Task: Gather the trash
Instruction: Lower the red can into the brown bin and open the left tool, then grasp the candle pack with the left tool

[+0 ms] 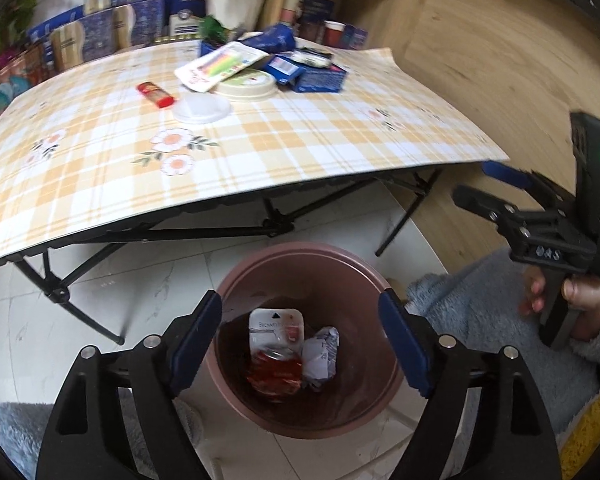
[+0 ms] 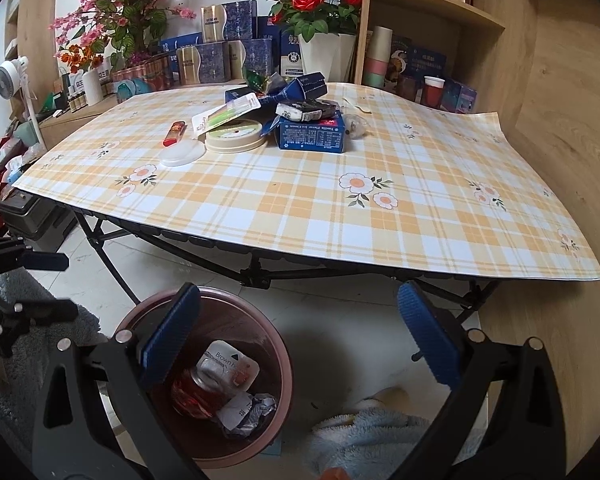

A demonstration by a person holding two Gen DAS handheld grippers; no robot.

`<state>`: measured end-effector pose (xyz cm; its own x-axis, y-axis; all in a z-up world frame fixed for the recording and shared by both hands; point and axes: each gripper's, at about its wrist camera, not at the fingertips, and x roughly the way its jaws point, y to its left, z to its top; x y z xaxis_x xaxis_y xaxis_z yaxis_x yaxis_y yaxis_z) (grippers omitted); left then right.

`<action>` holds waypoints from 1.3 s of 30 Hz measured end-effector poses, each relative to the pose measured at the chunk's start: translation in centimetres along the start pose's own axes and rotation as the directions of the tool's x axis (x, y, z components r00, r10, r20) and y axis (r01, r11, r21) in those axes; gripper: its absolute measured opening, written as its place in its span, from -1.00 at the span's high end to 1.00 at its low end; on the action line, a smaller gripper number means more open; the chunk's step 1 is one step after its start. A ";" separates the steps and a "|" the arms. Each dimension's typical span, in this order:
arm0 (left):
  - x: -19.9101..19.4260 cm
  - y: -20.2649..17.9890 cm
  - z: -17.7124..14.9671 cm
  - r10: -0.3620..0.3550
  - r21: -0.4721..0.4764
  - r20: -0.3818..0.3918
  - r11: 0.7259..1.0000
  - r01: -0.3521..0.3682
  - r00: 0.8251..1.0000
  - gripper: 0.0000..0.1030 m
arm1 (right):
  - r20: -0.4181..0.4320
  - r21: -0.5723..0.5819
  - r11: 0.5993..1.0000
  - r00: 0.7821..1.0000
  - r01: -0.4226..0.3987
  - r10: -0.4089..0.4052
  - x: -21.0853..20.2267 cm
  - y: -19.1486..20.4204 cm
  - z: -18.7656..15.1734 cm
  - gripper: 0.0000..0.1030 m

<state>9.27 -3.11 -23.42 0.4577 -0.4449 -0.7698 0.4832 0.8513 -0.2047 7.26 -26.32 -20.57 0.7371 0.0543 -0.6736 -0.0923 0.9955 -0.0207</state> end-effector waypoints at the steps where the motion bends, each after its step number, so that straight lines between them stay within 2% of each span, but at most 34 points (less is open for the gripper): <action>1: -0.1 0.2 0.1 0.008 -0.009 0.005 1.000 -0.008 1.000 -0.56 | -0.003 -0.001 1.000 1.000 -0.005 0.005 0.1 0.0 0.0 -0.89; 4: -0.7 1.1 0.5 0.039 -0.044 0.027 0.998 -0.038 0.999 -0.57 | -0.011 0.005 0.999 0.999 -0.034 0.034 0.2 -0.2 0.4 -0.89; 10: -2.6 2.7 2.8 0.044 -0.065 0.112 0.997 -0.036 0.993 -0.56 | 0.006 0.030 0.992 0.992 -0.124 0.124 0.2 -0.9 2.0 -0.89; 12: -3.2 3.2 4.4 0.044 -0.047 0.143 0.998 -0.038 0.989 -0.55 | 0.004 0.033 0.991 0.991 -0.131 0.131 0.5 -1.1 2.7 -0.89; 16: -3.8 4.3 8.8 -0.009 -0.001 0.198 1.000 0.009 0.980 -0.55 | 0.027 0.057 0.989 0.990 -0.138 0.137 1.0 -2.0 4.4 -0.89; 19: -3.5 4.7 11.9 -0.019 0.053 0.221 0.999 0.007 0.975 -0.54 | 0.015 0.092 0.981 0.985 -0.170 0.170 1.8 -2.9 5.6 -0.89; 20: -3.2 4.8 13.2 -0.025 0.079 0.225 0.997 0.008 0.974 -0.48 | 0.014 0.093 0.984 0.989 -0.151 0.150 1.9 -3.0 5.9 -0.89; 21: -2.7 4.8 14.2 -0.043 0.105 0.219 0.994 0.020 0.975 -0.37 | 0.022 0.084 0.993 0.996 -0.086 0.085 2.0 -3.1 6.3 -0.89; 22: -2.1 4.9 15.3 -0.062 0.130 0.204 0.991 0.035 0.977 -0.34 | 0.025 0.077 0.995 0.998 -0.058 0.056 2.2 -3.1 6.6 -0.89; 24: -0.4 4.9 17.6 -0.054 0.195 0.171 0.981 0.020 0.984 -0.30 | 0.012 0.077 0.996 0.999 -0.045 0.044 2.8 -3.4 7.2 -0.89; 27: 2.1 5.4 20.1 -0.036 0.254 0.137 0.967 0.000 0.990 -0.17 | 0.008 0.104 0.992 0.998 -0.067 0.067 3.7 -4.1 7.9 -0.89; 31: 6.4 6.5 22.8 -0.083 0.269 0.061 0.961 0.063 0.995 -0.14 | 0.001 0.126 0.989 0.997 -0.076 0.077 4.8 -4.8 8.4 -0.89; 33: 8.4 6.7 23.6 -0.102 0.304 0.024 0.948 0.090 0.994 -0.07 | -0.006 0.144 0.985 0.995 -0.093 0.095 5.6 -5.2 8.7 -0.89; 35: 9.9 6.8 24.3 -0.086 0.343 0.010 0.936 0.077 0.996 0.01 | -0.014 0.158 0.982 0.994 -0.107 0.110 6.0 -5.4 8.8 -0.89; 39: 11.4 7.1 25.2 -0.069 0.363 0.018 0.930 0.058 0.997 0.01 | -0.021 0.156 0.982 0.993 -0.108 0.112 6.6 -5.9 8.8 -0.89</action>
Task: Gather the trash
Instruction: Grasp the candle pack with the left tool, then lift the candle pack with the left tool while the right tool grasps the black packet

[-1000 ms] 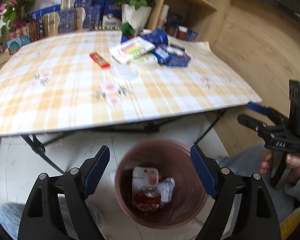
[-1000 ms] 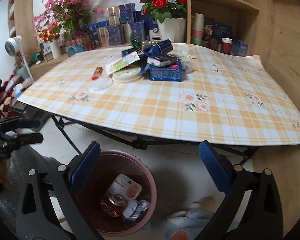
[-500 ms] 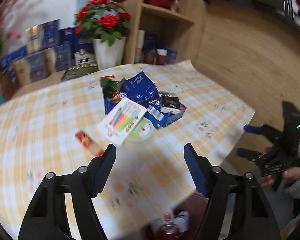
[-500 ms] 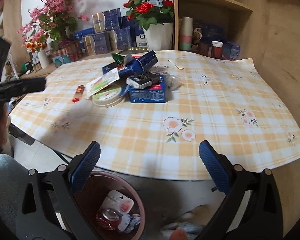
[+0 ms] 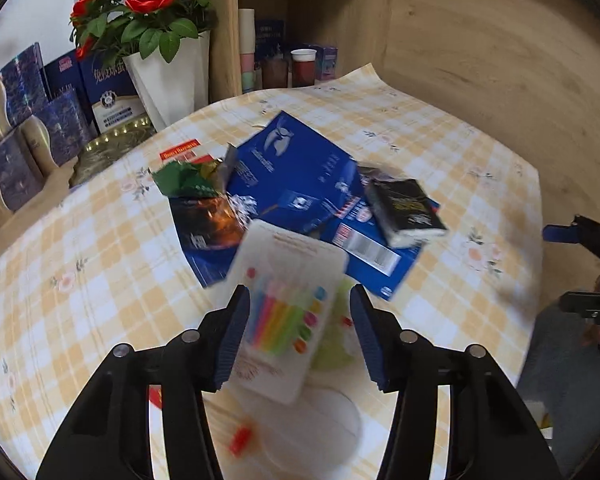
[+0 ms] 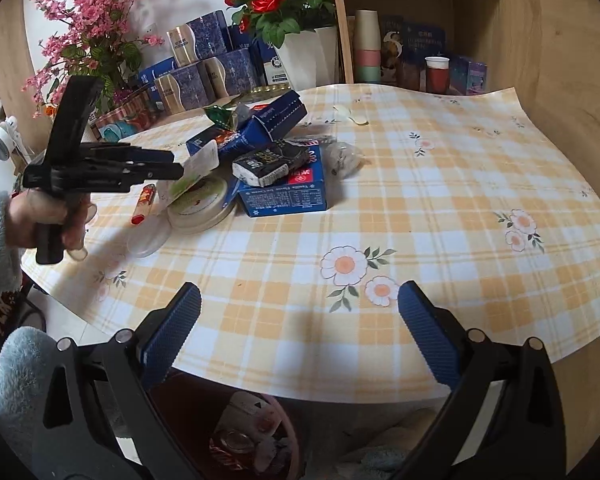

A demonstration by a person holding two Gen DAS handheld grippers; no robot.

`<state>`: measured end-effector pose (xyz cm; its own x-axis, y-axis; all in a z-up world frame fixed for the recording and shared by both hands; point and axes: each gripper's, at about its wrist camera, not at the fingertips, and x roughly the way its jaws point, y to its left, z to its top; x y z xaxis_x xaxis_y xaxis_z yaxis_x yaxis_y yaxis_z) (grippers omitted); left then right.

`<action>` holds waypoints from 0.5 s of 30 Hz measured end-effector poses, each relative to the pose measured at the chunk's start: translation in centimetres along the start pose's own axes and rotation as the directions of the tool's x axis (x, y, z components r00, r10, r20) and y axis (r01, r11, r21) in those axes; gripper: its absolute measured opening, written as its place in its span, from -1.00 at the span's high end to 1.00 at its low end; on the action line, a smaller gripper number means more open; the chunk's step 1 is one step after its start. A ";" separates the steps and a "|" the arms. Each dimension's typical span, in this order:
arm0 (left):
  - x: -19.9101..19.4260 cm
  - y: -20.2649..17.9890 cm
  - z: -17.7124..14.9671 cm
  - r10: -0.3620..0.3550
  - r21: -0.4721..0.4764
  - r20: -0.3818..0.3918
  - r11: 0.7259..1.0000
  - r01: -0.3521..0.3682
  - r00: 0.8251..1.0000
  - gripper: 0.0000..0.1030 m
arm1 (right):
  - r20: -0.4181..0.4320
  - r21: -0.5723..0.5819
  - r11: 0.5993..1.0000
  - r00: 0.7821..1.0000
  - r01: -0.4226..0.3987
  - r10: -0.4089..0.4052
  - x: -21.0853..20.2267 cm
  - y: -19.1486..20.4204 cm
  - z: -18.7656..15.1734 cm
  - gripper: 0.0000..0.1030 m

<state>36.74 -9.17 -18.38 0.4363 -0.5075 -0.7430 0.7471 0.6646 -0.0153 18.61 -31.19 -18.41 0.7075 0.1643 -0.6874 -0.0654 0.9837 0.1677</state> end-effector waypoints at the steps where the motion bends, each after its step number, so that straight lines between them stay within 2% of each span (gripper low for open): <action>1: 0.2 0.2 0.1 -0.002 0.000 0.002 1.000 0.002 1.000 0.01 | 0.001 -0.002 1.000 1.000 0.001 -0.001 0.1 -0.2 0.0 -0.89; 8: 2.6 0.3 0.3 0.006 0.037 -0.032 0.999 -0.004 0.999 0.01 | -0.002 0.004 1.000 1.000 0.006 -0.006 0.6 -1.2 0.3 -0.89; 14: 3.1 0.9 1.0 -0.016 -0.006 -0.018 1.000 0.016 1.000 0.01 | 0.000 0.007 1.000 1.000 -0.008 0.008 0.7 -1.2 0.6 -0.89; 15: 3.2 1.0 1.0 -0.015 -0.006 -0.020 1.000 0.015 1.000 0.09 | 0.002 0.002 1.000 1.000 -0.007 0.007 0.7 -1.1 0.7 -0.89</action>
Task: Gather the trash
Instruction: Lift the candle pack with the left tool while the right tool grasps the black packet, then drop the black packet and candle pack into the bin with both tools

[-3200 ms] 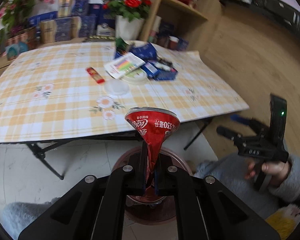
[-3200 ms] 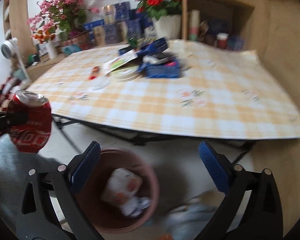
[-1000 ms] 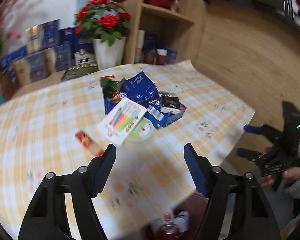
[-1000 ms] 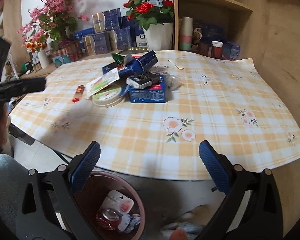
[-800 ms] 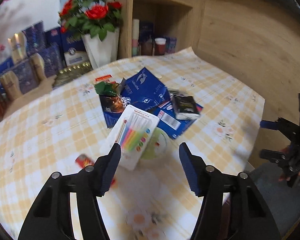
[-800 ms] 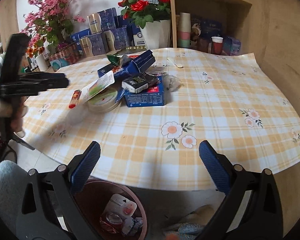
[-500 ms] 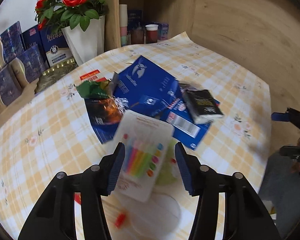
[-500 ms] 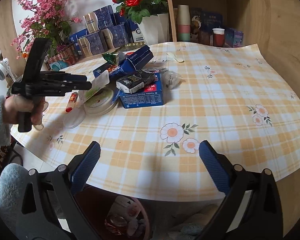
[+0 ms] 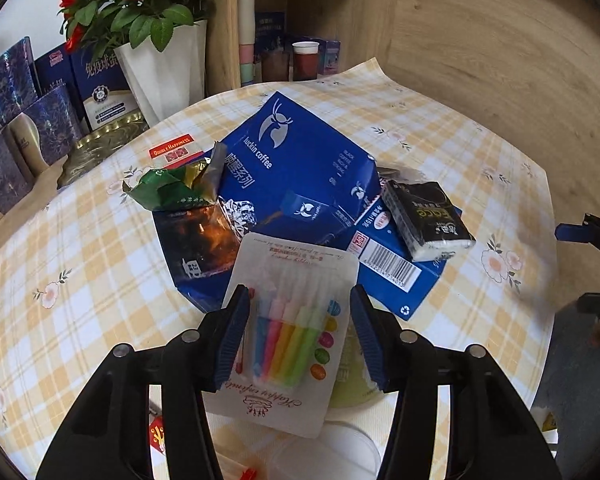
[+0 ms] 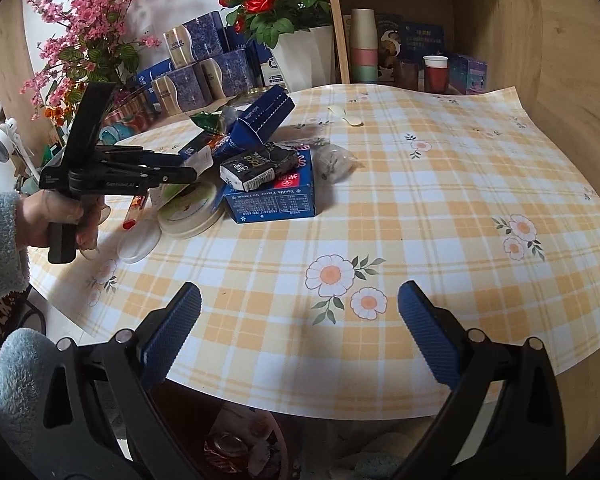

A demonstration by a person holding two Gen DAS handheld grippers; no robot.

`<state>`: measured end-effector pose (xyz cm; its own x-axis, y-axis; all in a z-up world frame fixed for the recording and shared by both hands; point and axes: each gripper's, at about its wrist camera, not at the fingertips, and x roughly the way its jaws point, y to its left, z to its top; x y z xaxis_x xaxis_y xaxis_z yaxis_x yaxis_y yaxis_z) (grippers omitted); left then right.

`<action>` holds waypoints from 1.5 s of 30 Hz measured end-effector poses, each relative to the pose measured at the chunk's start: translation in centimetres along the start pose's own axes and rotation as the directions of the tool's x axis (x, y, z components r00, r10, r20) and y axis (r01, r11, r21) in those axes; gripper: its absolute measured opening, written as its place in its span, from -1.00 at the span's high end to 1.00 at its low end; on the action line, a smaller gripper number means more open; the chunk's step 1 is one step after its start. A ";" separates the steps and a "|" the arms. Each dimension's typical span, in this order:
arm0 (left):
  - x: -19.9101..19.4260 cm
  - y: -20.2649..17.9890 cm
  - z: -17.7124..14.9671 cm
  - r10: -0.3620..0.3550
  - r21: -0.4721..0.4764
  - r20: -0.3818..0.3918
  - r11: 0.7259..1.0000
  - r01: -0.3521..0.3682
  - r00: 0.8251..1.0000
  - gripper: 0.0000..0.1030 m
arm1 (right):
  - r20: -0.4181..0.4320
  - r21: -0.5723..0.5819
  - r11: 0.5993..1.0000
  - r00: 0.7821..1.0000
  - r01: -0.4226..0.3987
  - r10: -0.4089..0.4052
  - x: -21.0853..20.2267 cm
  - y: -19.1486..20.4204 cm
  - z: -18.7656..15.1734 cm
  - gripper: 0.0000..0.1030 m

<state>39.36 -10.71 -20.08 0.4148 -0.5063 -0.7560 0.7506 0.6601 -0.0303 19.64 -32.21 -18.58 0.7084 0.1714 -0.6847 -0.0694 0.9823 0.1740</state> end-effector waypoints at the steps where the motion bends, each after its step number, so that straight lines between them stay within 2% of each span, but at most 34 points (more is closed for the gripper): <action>1: 0.0 -0.1 0.0 0.003 0.003 0.001 1.000 -0.003 1.000 0.24 | 0.001 -0.003 1.000 1.000 -0.001 0.001 0.0 0.1 0.1 -0.89; 2: 0.0 -0.1 0.2 0.029 0.001 -0.007 1.000 -0.029 1.000 0.27 | 0.002 -0.007 1.000 1.000 -0.001 0.001 0.0 0.2 0.2 -0.89; 4: -0.1 0.1 0.3 0.021 -0.032 -0.024 0.999 -0.022 1.000 0.28 | 0.005 -0.014 1.000 1.000 -0.001 0.001 0.0 0.3 0.4 -0.89; 7: -1.3 -0.4 0.1 0.056 -0.035 -0.003 0.998 -0.056 0.998 0.30 | 0.015 -0.036 0.999 1.000 0.001 0.000 0.1 0.6 1.1 -0.89; 11: -4.0 -0.7 -0.6 0.093 -0.111 0.049 0.990 -0.087 0.995 0.30 | 0.022 -0.094 0.995 1.000 0.013 -0.011 1.0 1.2 2.7 -0.89; 14: -6.2 -0.8 -1.3 0.071 -0.220 0.083 0.974 -0.051 0.994 0.30 | 0.036 -0.172 0.985 0.999 0.003 0.003 2.3 2.6 4.3 -0.89; 17: -8.3 -1.3 -2.4 0.051 -0.316 0.122 0.949 -0.010 0.991 0.30 | 0.036 -0.291 0.957 0.999 0.001 0.010 4.5 5.0 6.1 -0.84; 19: -9.2 -1.6 -3.1 0.042 -0.367 0.144 0.930 0.014 0.989 0.30 | 0.013 -0.335 0.942 1.000 -0.011 0.016 6.2 6.1 7.1 -0.70; 21: -10.1 -1.7 -4.2 0.007 -0.431 0.184 0.899 0.074 0.983 0.30 | -0.017 -0.338 0.941 1.000 -0.015 0.009 8.1 6.7 8.2 -0.68; 23: -10.8 -2.0 -5.0 0.009 -0.458 0.195 0.885 0.083 0.981 0.30 | -0.038 -0.321 0.947 0.999 -0.009 -0.003 9.4 6.9 8.8 -0.63; 28: -12.4 -2.7 -6.2 0.039 -0.450 0.205 0.891 0.059 0.978 0.30 | -0.117 -0.246 0.969 0.993 -0.002 -0.028 12.7 6.2 10.0 -0.53; 30: -12.9 -3.1 -6.9 0.028 -0.437 0.220 0.896 0.073 0.975 0.30 | -0.113 -0.219 0.976 0.993 -0.008 -0.017 12.7 6.0 10.0 -0.51; 33: -13.2 -3.7 -7.9 0.015 -0.433 0.220 0.898 0.084 0.975 0.30 | -0.112 -0.225 0.974 0.993 0.012 -0.038 12.5 5.9 10.0 -0.21; 38: -13.4 -4.9 -9.3 0.002 -0.432 0.211 0.897 0.091 0.978 0.30 | -0.118 -0.275 0.961 0.991 0.025 -0.059 12.2 6.3 9.5 -0.14; 39: -13.4 -5.0 -9.6 -0.001 -0.440 0.208 0.893 0.095 0.978 0.30 | -0.118 -0.287 0.957 0.991 0.027 -0.064 12.2 6.5 9.5 -0.07; 40: -13.5 -5.1 -10.0 -0.002 -0.448 0.205 0.889 0.096 0.979 0.30 | -0.116 -0.298 0.954 0.991 0.023 -0.060 12.0 6.7 9.4 0.10; 42: -13.8 -5.4 -10.5 0.003 -0.458 0.204 0.884 0.092 0.979 0.30 | -0.105 -0.303 0.953 0.994 0.011 -0.045 11.3 7.1 9.3 0.29; 45: -14.8 -5.8 -11.1 0.013 -0.458 0.208 0.885 0.085 0.978 0.30 | -0.051 -0.272 0.962 0.999 -0.018 0.004 9.1 7.5 9.4 0.38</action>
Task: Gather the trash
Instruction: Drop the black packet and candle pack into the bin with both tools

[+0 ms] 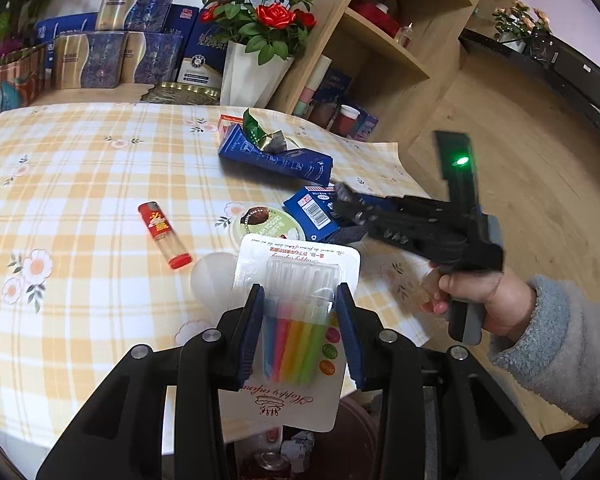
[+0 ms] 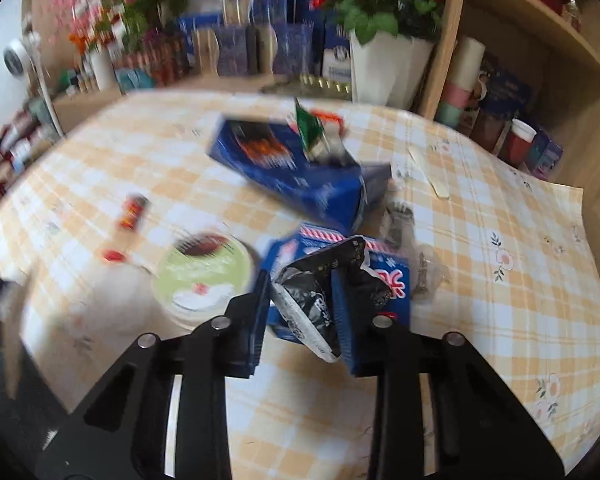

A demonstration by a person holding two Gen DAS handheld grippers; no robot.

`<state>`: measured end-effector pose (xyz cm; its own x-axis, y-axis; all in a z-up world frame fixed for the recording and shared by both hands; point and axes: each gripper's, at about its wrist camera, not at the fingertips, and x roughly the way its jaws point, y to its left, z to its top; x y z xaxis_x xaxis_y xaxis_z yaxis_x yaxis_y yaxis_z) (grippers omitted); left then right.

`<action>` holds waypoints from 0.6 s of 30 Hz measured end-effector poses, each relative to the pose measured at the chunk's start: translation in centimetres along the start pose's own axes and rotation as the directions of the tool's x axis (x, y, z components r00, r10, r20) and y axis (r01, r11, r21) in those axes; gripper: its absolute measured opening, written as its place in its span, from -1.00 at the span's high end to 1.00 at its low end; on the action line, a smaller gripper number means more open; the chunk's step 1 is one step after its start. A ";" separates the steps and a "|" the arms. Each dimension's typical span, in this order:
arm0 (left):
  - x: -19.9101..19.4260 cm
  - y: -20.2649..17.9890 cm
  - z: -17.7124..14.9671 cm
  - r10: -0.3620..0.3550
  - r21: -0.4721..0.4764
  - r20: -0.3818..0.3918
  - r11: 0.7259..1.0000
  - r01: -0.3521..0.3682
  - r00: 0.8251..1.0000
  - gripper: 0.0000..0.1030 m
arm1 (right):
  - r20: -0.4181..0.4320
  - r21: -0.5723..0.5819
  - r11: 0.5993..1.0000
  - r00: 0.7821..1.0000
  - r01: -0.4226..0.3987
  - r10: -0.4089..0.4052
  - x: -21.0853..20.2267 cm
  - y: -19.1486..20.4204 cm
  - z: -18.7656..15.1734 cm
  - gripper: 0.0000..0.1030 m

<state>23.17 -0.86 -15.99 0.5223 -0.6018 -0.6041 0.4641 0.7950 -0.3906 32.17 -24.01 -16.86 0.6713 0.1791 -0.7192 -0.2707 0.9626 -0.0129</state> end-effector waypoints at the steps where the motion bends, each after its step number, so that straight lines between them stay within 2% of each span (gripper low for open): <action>1: -0.4 -0.1 -0.2 0.007 0.008 0.001 1.000 -0.007 1.000 0.30 | 0.025 0.008 1.000 1.000 -0.006 0.006 -0.9 0.1 0.1 0.39; 5: -2.4 -0.9 -1.0 0.040 0.047 0.009 0.998 -0.040 0.999 0.30 | 0.120 0.066 0.995 0.991 -0.073 0.065 -5.2 0.7 -0.6 0.40; 8: -3.8 -1.2 -1.8 0.044 0.045 0.010 0.998 -0.044 0.999 0.30 | 0.159 0.094 0.988 0.981 -0.125 0.109 -8.0 1.6 -1.9 0.40; 18: -7.4 -3.3 -6.4 0.062 0.054 0.002 0.997 -0.062 0.998 0.30 | 0.155 0.084 0.974 0.968 -0.212 0.198 -14.6 6.1 -10.1 0.40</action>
<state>13.23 1.43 -14.65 0.5513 -0.5515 -0.6261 0.4685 0.8255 -0.3146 13.73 -22.82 -13.44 0.7030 0.3952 -0.5913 -0.3484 0.9162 0.1982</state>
